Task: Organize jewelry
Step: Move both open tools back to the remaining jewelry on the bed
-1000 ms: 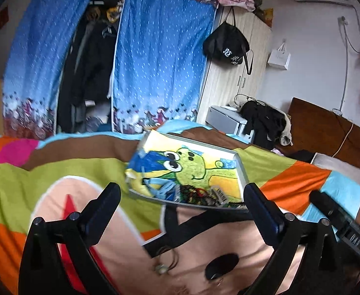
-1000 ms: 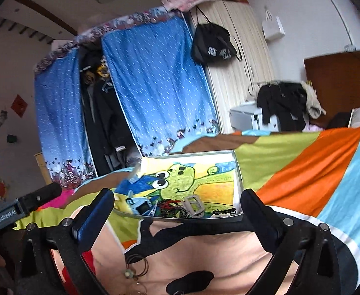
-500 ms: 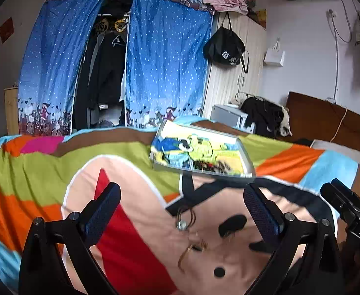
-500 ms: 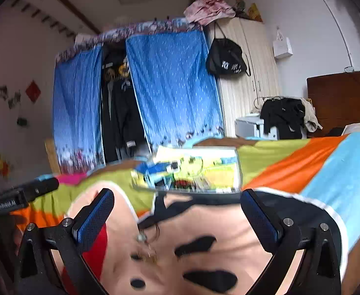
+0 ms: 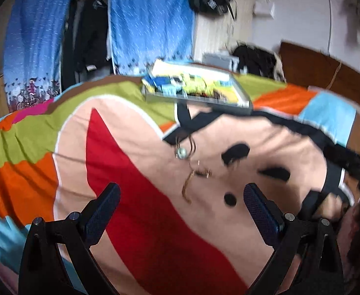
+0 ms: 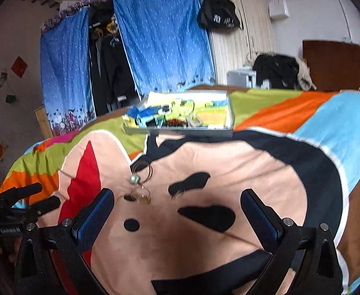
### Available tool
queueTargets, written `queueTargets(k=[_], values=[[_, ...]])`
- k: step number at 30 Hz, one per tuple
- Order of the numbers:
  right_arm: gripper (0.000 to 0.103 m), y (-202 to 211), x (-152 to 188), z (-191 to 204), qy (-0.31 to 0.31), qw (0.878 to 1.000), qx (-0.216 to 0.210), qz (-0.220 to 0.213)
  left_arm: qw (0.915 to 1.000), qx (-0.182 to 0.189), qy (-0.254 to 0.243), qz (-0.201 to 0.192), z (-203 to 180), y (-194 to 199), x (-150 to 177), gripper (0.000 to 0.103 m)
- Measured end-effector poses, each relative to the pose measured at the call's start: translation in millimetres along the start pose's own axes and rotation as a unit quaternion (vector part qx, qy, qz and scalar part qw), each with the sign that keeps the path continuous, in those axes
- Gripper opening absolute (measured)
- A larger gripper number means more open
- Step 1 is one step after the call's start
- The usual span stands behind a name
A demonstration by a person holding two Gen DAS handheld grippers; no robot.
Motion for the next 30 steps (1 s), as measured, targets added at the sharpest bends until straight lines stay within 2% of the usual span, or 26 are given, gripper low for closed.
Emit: queueTargets(k=[6, 11, 16, 21, 27, 30], values=[[0.103, -22.0, 7.2, -6.5, -0.015, 0.999, 0.003, 0.044, 0.9976, 0.010, -0.006, 0.068, 7.8, -34.3, 7.8, 0.098], [0.103, -36.2, 10.0, -10.0, -0.024, 0.997, -0.003, 0.068, 0.9949, 0.028, 0.012, 0.096, 20.1, -53.0, 2.5, 0.098], [0.103, -52.5, 8.4, -14.1, -0.030, 0.996, -0.010, 0.086, 0.9921, 0.047, 0.013, 0.115, 26.1, -67.3, -8.7, 0.098], [0.103, -75.7, 3.3, -17.8, -0.025, 0.993, -0.033, 0.110, 0.9892, 0.076, -0.013, 0.125, 25.0, -86.2, -22.4, 0.098], [0.103, -99.2, -3.9, -21.4, -0.010, 0.992, -0.032, 0.123, 0.9845, 0.108, -0.023, 0.136, 24.5, -116.4, -33.1, 0.096], [0.103, -110.7, -8.6, -24.9, -0.008, 0.992, -0.030, 0.126, 0.9835, 0.121, -0.032, 0.131, 21.5, -124.6, -39.1, 0.085]])
Point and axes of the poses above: each gripper's, at about its wrist camera, not at the fingertips, and y roughly against the way its jaws point, z to its left, x to its underside, the point moved 6 cm from there along -y, roughly the way its jaws point, and after that the axes turned 15 degrees about z, right-handed, at the moved point
